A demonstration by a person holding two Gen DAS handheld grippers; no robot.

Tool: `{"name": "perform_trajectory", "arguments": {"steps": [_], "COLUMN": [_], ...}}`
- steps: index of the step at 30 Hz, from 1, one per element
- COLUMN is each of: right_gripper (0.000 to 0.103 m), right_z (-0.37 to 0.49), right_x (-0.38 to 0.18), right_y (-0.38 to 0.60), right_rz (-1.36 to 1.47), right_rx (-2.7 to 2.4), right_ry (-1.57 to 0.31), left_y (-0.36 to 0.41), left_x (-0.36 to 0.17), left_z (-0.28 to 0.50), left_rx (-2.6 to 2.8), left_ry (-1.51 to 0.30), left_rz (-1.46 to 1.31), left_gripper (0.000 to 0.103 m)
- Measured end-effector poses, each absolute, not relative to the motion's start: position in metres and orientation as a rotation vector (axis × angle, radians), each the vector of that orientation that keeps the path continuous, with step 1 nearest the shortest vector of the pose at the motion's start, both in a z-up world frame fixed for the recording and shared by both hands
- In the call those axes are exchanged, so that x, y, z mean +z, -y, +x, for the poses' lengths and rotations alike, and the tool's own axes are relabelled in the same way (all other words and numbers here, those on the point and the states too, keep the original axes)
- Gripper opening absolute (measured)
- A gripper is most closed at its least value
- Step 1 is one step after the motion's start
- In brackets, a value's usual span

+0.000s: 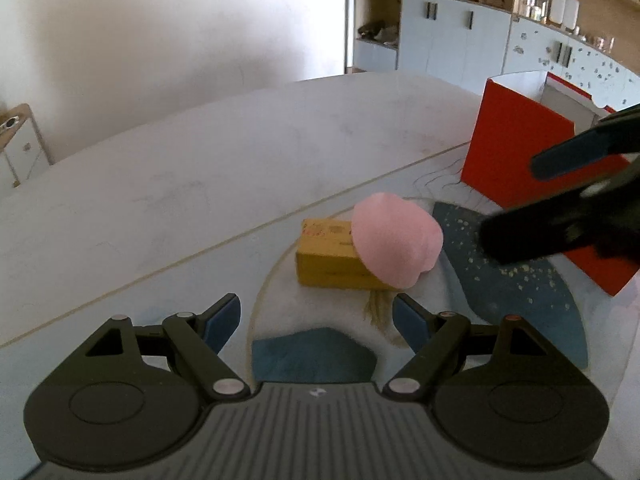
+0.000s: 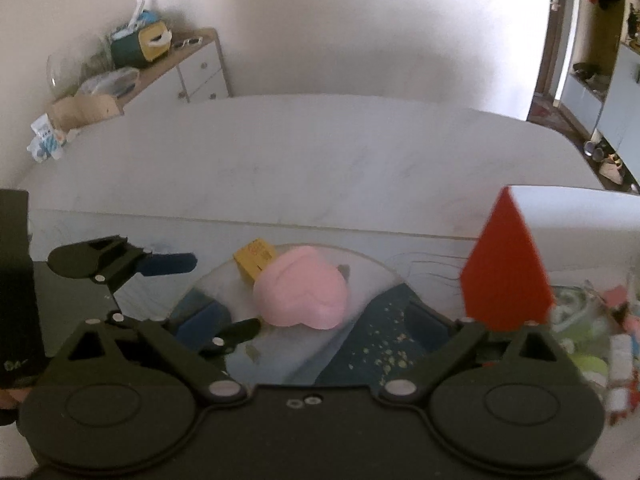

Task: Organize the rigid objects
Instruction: 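Grasp the pink heart dish with the right gripper while the left grasps the yellow cardboard box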

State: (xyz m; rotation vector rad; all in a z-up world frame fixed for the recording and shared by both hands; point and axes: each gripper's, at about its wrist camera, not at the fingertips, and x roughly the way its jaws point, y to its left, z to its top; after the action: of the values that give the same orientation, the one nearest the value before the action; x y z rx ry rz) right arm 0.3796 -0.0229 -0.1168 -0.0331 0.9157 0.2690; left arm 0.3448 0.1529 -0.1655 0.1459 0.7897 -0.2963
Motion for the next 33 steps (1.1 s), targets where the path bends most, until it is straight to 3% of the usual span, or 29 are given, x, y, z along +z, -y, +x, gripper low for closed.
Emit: {"name": "perform_trajectory", "arguments": {"steps": [16, 24, 27, 33], "right_gripper": [0.095, 0.083, 0.073, 0.073], "right_z": [0.431, 0.437, 0.438, 0.434], "right_x": [-0.151, -0.158, -0.157, -0.156], "right_y": [0.027, 0.026, 0.029, 0.028], "right_rz": [0.084, 0.12, 0.144, 0.135], "right_rx": [0.277, 0.306, 0.309, 0.292], "right_ry": [-1.003, -1.015, -1.009, -0.998], "left_y": [-0.143, -0.138, -0.138, -0.137], "left_x": [-0.179, -0.18, -0.18, -0.179], "left_z": [0.367, 0.371, 0.373, 0.372], "left_rx": [-0.359, -0.392, -0.395, -0.375], "left_ry": [-0.768, -0.754, -0.755, -0.754], "left_rz": [0.131, 0.125, 0.129, 0.126], "left_gripper": [0.083, 0.083, 0.083, 0.076]}}
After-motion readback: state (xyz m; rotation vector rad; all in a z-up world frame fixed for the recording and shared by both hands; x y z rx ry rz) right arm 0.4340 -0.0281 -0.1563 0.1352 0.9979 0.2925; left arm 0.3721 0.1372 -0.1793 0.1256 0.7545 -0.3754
